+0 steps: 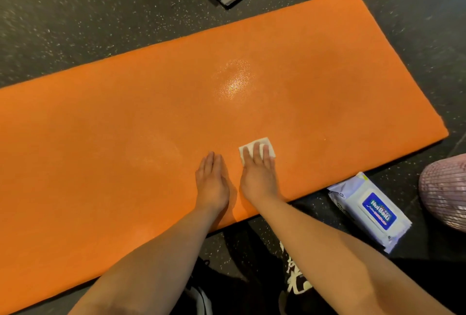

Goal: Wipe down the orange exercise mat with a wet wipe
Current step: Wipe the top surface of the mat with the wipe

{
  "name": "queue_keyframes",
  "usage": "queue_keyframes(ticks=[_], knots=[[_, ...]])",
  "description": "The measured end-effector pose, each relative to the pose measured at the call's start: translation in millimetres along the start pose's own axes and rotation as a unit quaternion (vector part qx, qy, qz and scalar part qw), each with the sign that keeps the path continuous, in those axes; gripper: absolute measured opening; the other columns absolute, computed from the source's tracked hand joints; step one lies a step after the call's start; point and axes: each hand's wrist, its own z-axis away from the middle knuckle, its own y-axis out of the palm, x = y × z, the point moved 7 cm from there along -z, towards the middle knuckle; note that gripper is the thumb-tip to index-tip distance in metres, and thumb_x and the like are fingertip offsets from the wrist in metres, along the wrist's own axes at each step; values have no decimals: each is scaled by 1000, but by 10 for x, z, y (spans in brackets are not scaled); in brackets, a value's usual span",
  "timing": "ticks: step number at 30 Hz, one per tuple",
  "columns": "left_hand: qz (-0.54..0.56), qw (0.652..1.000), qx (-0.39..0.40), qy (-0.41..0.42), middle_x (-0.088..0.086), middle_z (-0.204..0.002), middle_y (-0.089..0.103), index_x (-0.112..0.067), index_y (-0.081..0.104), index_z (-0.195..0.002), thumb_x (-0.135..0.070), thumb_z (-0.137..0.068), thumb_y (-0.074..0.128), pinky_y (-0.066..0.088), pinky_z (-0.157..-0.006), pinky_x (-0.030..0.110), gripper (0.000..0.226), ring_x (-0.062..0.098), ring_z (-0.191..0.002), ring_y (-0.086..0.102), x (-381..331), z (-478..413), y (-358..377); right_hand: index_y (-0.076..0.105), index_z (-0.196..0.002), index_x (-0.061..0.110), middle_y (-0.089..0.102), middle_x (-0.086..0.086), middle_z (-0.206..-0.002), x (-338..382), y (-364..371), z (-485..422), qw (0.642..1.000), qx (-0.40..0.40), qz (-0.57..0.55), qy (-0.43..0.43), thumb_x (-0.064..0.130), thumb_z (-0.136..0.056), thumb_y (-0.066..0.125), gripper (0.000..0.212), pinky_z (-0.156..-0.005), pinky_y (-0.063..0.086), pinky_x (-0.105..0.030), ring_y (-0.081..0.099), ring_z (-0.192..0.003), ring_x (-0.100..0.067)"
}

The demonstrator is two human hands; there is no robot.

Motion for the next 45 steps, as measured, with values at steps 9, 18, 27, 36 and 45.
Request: queue_keyframes(ticks=[9,18,27,36,45], knots=[[-56,997,51,-25,-4,-169,-5,-24,9,-161,-23,-108,26,-6,-123,43,56,16,-154,-10,-12,143,51,8,-163,26,-8,-2,-170,27,39,74,998,44,37,-32,30,-108,22,56,-126,-5,-44,-14,-155,-21],[-35,997,59,-28,-4,-169,-3,-25,12,-161,-26,-109,24,-5,-124,44,54,15,-154,-10,-15,180,49,19,-161,26,4,2,-170,254,119,136,989,70,13,-130,29,-109,25,52,-127,0,-39,-7,-156,-16],[-13,999,30,-23,-3,-168,9,-23,20,-160,-26,-108,30,4,-122,40,53,16,-155,1,-7,183,-2,18,-161,16,-1,-10,-170,415,103,15,989,71,4,-128,38,-111,19,55,-125,0,-40,-10,-156,-24],[-27,997,7,-76,-7,-167,14,-29,30,-156,-20,-104,38,22,-110,39,54,25,-142,24,-5,-143,-268,49,-130,10,9,-13,-169,263,-14,-510,991,-45,-121,-42,12,-106,35,27,-126,4,-37,-2,-157,-23],[-83,992,-14,-93,-14,-168,1,-37,19,-158,-32,-106,33,15,-108,43,53,19,-140,19,152,-248,-189,48,-114,24,15,4,-169,233,-50,-732,991,-36,-82,-97,11,-103,39,19,-126,7,-42,3,-156,-14]])
